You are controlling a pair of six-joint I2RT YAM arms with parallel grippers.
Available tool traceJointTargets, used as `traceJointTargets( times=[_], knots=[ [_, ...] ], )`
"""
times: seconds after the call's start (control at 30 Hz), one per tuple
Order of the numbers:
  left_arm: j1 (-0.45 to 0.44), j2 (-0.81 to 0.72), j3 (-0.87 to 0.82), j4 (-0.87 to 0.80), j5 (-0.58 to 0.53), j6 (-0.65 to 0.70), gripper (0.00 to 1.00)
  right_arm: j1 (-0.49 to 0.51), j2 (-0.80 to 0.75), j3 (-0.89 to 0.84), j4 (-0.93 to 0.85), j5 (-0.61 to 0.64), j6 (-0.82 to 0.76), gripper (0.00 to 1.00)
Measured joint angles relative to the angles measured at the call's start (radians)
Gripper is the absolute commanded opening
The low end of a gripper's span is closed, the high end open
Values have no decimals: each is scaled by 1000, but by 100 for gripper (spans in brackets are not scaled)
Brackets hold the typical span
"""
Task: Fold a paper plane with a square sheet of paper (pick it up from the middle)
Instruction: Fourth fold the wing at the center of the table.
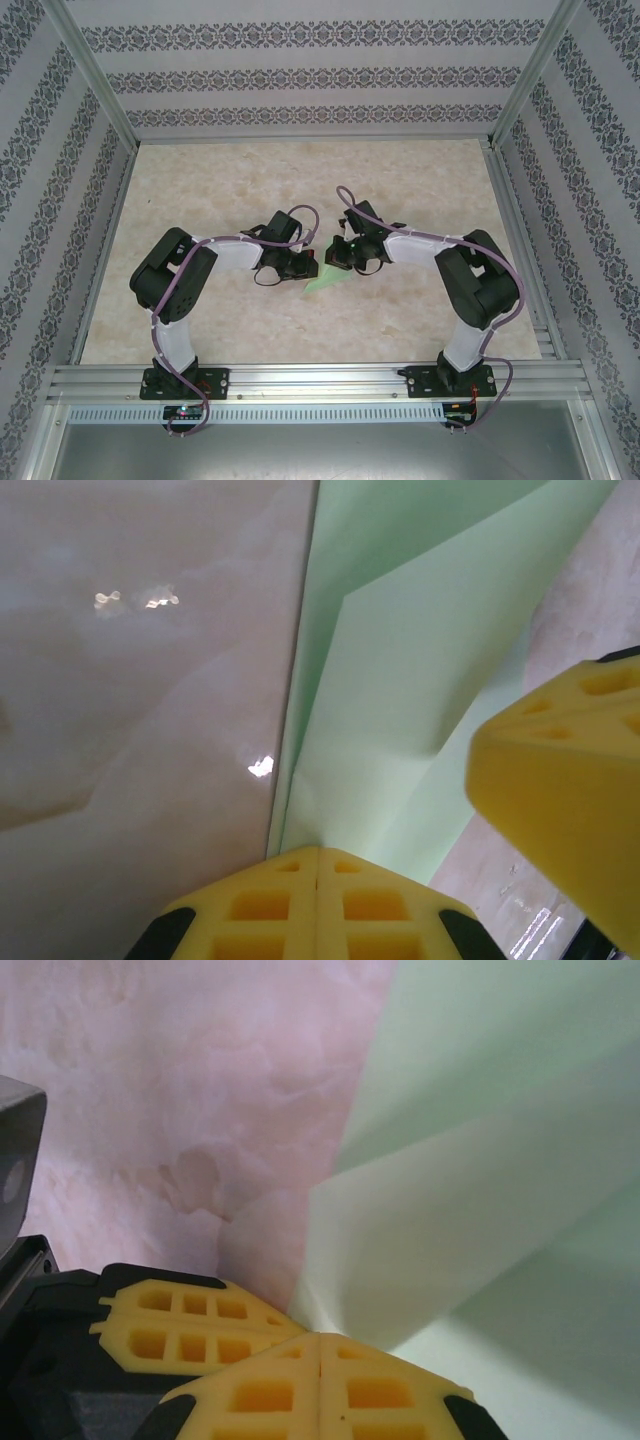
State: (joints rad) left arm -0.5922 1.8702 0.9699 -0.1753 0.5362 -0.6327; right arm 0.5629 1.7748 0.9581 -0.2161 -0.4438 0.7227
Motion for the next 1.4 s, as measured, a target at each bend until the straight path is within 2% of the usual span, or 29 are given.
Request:
traceJointTargets(
  times=[0.5, 0.83, 1.1, 1.2, 1.4],
  knots=[
    [-4, 0, 0, -2, -7, -8, 2, -16, 80, 0, 51, -40, -60, 5],
    [-5, 0, -1, -2, -10, -12, 1, -105, 115, 14, 51, -134, -136, 5],
    [-5, 0, -1, -2, -10, -12, 1, -191, 114, 70, 28, -67, -165, 5],
    [-5, 0, 0, -2, -10, -12, 1, -173, 64, 60, 29, -55, -163, 5],
    [-6, 0, 0, -2, -11, -12, 1, -68, -36, 8, 89, -53, -118, 3]
  ],
)
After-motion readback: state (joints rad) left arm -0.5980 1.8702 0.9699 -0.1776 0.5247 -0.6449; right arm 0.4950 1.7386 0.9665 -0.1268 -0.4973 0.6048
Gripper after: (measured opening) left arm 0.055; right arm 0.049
